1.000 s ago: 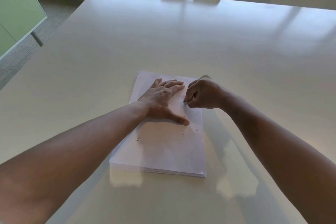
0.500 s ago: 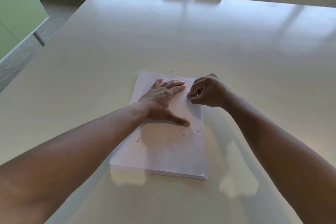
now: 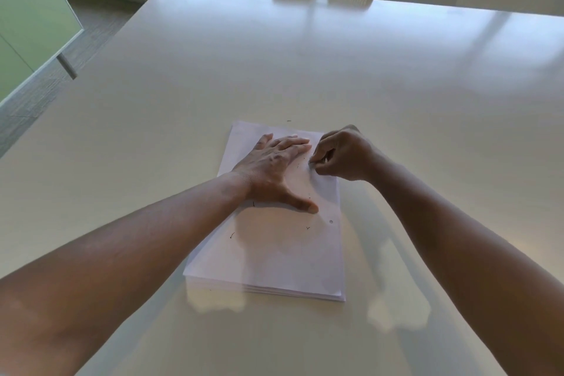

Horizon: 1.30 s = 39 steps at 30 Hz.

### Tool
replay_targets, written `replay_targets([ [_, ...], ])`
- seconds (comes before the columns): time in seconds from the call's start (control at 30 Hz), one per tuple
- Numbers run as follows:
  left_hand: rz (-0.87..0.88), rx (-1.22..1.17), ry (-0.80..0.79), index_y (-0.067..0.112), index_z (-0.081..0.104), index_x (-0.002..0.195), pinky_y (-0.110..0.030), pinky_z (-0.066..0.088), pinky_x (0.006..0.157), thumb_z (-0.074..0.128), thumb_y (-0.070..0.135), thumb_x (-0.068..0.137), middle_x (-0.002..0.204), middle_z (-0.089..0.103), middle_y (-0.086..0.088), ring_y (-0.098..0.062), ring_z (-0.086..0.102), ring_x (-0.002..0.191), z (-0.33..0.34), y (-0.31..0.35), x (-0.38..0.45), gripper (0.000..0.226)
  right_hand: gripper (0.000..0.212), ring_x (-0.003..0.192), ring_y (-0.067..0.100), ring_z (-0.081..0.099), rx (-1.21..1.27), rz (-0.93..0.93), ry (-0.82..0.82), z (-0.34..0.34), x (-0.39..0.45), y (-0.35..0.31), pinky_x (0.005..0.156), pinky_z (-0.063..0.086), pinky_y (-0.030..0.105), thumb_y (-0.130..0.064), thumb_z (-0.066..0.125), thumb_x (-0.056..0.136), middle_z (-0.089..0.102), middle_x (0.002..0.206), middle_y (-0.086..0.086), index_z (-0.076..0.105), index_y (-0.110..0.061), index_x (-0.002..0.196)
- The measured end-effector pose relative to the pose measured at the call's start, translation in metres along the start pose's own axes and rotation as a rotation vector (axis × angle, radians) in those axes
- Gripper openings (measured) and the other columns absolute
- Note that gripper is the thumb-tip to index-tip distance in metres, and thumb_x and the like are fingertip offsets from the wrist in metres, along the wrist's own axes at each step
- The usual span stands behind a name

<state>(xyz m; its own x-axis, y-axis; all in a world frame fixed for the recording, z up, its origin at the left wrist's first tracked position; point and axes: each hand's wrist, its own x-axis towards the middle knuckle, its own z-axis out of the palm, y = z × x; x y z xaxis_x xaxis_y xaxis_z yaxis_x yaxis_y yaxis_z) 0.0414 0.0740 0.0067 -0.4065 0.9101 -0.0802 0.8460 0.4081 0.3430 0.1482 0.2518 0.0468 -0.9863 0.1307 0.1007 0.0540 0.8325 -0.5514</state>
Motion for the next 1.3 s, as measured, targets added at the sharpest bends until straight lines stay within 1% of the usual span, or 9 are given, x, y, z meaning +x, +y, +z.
replay_targets([
  [0.13, -0.001, 0.001, 0.01, 0.027, 0.023, 0.163, -0.041, -0.007, 0.128, 0.059, 0.1, 0.048, 0.169, 0.017, 0.015, -0.002, 0.002, 0.156, 0.001, 0.0, 0.0, 0.141, 0.022, 0.064, 0.012, 0.063, 0.01, 0.023, -0.236, -0.001, -0.004, -0.003, 0.065, 0.055, 0.025, -0.02, 0.08, 0.063, 0.071, 0.07, -0.007, 0.071, -0.04, 0.061],
  [0.3, 0.016, 0.009, 0.011, 0.029, 0.022, 0.163, -0.042, -0.007, 0.128, 0.056, 0.103, 0.048, 0.169, 0.018, 0.014, -0.005, 0.004, 0.157, 0.002, -0.002, 0.002, 0.14, 0.007, 0.061, 0.017, 0.063, 0.01, 0.001, 0.057, 0.007, 0.001, -0.007, 0.06, 0.051, 0.026, -0.01, 0.079, 0.068, 0.07, 0.068, -0.001, 0.078, -0.017, 0.068],
  [0.37, 0.016, 0.01, 0.012, 0.03, 0.022, 0.163, -0.042, -0.007, 0.128, 0.056, 0.103, 0.048, 0.169, 0.018, 0.013, -0.005, 0.004, 0.157, 0.002, -0.003, 0.002, 0.14, 0.005, 0.062, 0.019, 0.064, 0.025, 0.015, 0.084, 0.007, 0.001, -0.006, 0.061, 0.052, 0.028, -0.009, 0.078, 0.069, 0.07, 0.069, 0.0, 0.078, -0.015, 0.069],
  [0.63, 0.006, -0.001, 0.0, 0.027, 0.022, 0.163, -0.04, -0.009, 0.127, 0.057, 0.102, 0.047, 0.17, 0.016, 0.014, -0.002, 0.001, 0.156, 0.001, -0.002, 0.001, 0.142, 0.02, 0.07, 0.015, 0.068, -0.056, 0.072, -0.347, -0.006, 0.0, -0.013, 0.068, 0.058, 0.028, -0.018, 0.083, 0.066, 0.074, 0.075, -0.007, 0.075, -0.036, 0.067],
  [0.7, 0.006, -0.002, -0.009, 0.028, 0.021, 0.163, -0.04, -0.01, 0.127, 0.057, 0.102, 0.049, 0.17, 0.015, 0.014, -0.002, 0.0, 0.156, 0.0, -0.003, 0.001, 0.141, 0.019, 0.071, 0.013, 0.069, 0.002, 0.1, -0.282, -0.012, 0.002, -0.015, 0.069, 0.055, 0.025, -0.02, 0.085, 0.069, 0.075, 0.076, -0.006, 0.075, -0.037, 0.07],
  [0.83, 0.001, -0.027, -0.025, 0.03, 0.021, 0.163, -0.044, -0.006, 0.128, 0.061, 0.1, 0.051, 0.17, 0.016, 0.013, -0.002, 0.003, 0.156, -0.002, -0.001, 0.002, 0.138, 0.008, 0.066, 0.001, 0.065, 0.186, 0.182, -0.066, -0.025, 0.001, -0.016, 0.064, 0.05, 0.013, -0.019, 0.085, 0.075, 0.076, 0.077, -0.004, 0.079, -0.022, 0.081],
  [1.03, -0.001, -0.126, -0.037, 0.041, 0.026, 0.16, -0.044, -0.003, 0.128, 0.073, 0.09, 0.056, 0.167, 0.024, 0.016, -0.007, 0.013, 0.155, -0.015, 0.007, 0.002, 0.124, 0.008, 0.073, 0.012, 0.069, 0.24, 0.242, -0.14, -0.029, 0.001, -0.019, 0.072, 0.057, 0.029, -0.022, 0.082, 0.081, 0.076, 0.081, 0.002, 0.077, -0.022, 0.087],
  [1.17, -0.028, -0.275, -0.011, 0.045, 0.033, 0.156, -0.049, 0.0, 0.129, 0.073, 0.09, 0.055, 0.167, 0.03, 0.009, -0.014, 0.007, 0.159, -0.021, 0.0, 0.004, 0.118, 0.011, 0.071, 0.013, 0.071, 0.306, 0.246, -0.131, -0.028, -0.001, -0.025, 0.074, 0.058, 0.029, -0.02, 0.081, 0.082, 0.076, 0.08, 0.007, 0.076, -0.014, 0.09],
  [1.3, 0.02, -0.506, 0.061, 0.034, 0.043, 0.154, -0.036, 0.02, 0.126, 0.086, 0.057, 0.072, 0.161, 0.041, 0.004, 0.002, 0.022, 0.15, -0.039, 0.004, -0.005, 0.095, 0.012, 0.072, 0.012, 0.072, 0.354, 0.258, -0.103, -0.03, -0.002, -0.031, 0.074, 0.058, 0.024, -0.019, 0.081, 0.081, 0.076, 0.08, 0.006, 0.076, -0.014, 0.091],
])
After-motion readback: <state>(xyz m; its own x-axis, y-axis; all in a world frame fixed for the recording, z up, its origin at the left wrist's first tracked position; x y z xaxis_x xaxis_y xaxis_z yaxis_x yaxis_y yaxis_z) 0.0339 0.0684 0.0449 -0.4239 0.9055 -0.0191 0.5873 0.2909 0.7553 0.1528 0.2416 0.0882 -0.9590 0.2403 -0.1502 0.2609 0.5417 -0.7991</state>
